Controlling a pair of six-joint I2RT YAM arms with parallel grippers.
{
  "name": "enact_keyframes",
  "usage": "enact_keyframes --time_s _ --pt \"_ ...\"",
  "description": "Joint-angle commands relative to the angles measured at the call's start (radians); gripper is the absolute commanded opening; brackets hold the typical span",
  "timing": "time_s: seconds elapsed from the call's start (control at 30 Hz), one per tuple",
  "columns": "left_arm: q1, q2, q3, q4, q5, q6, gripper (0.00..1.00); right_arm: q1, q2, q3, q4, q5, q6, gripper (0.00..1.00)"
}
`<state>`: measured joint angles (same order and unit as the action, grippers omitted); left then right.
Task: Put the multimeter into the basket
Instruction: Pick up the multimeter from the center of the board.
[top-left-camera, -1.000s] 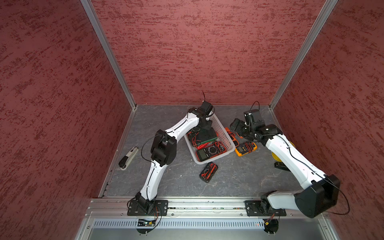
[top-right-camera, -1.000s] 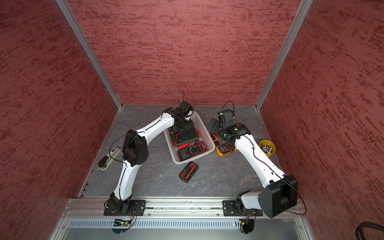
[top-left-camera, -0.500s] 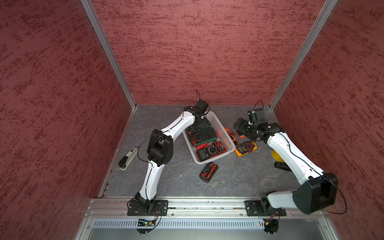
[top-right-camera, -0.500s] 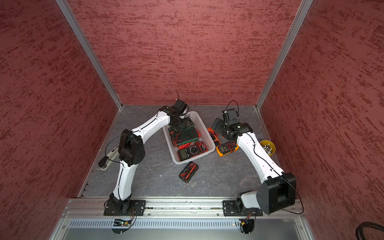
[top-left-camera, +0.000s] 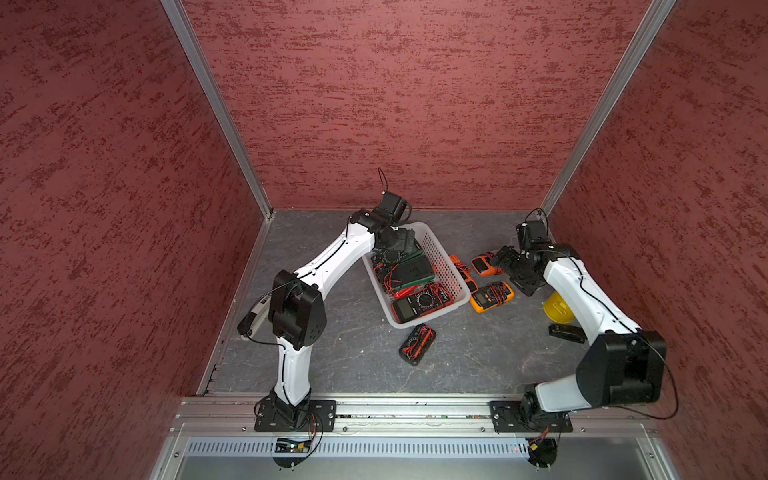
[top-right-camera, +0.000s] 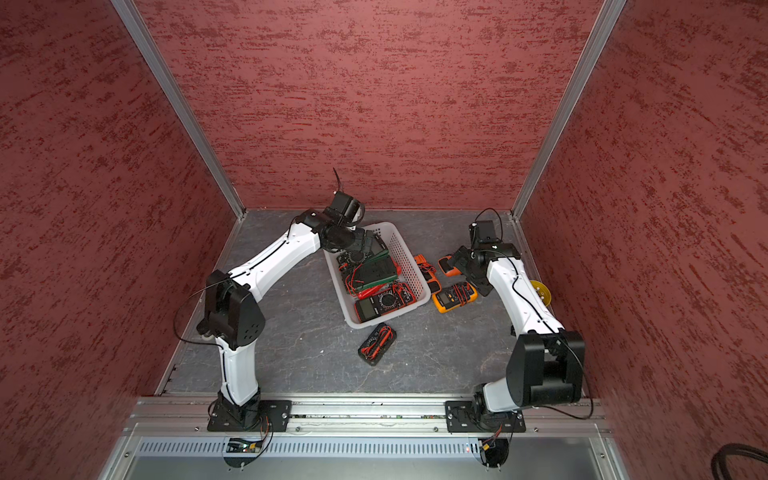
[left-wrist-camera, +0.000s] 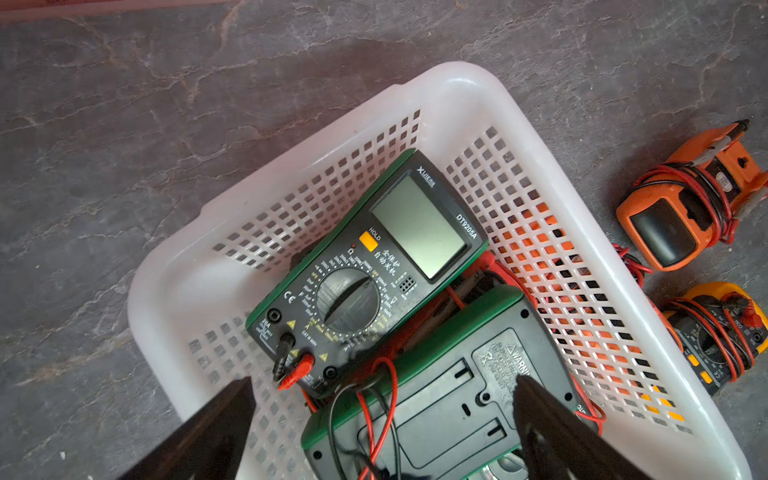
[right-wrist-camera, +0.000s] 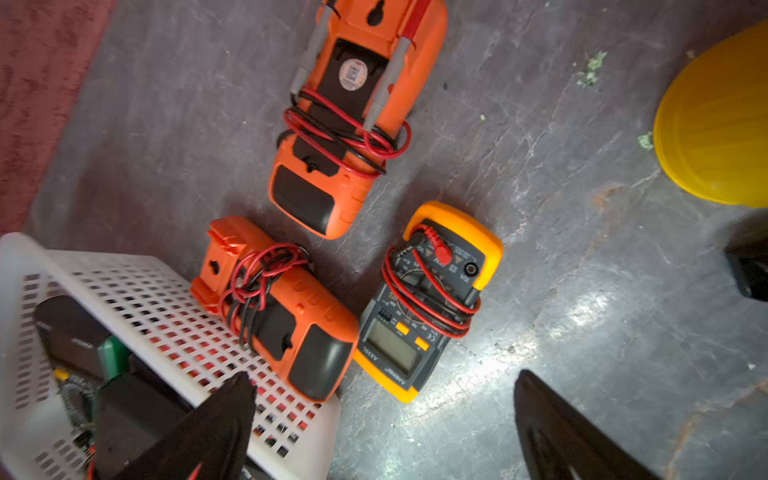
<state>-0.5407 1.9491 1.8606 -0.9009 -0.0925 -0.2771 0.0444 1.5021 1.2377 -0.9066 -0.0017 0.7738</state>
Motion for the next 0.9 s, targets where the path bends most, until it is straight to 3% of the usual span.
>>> enact_keyframes --time_s 0.0,0.43,0.87 --pt "0.013 -0.060 -0.051 0.052 -0.047 -0.028 1.00 -0.012 0.063 0.006 -0.016 0.038 -0.012 0.99" --pt "0.035 -0.120 -0.186 0.086 -0.032 -0.047 1.00 -0.018 0.250 0.048 0.014 0.048 0.044 0.99" --pt "0.051 -0.101 -0.181 0.096 0.006 -0.033 1.00 -0.018 0.325 0.007 0.075 0.048 0.103 0.99"
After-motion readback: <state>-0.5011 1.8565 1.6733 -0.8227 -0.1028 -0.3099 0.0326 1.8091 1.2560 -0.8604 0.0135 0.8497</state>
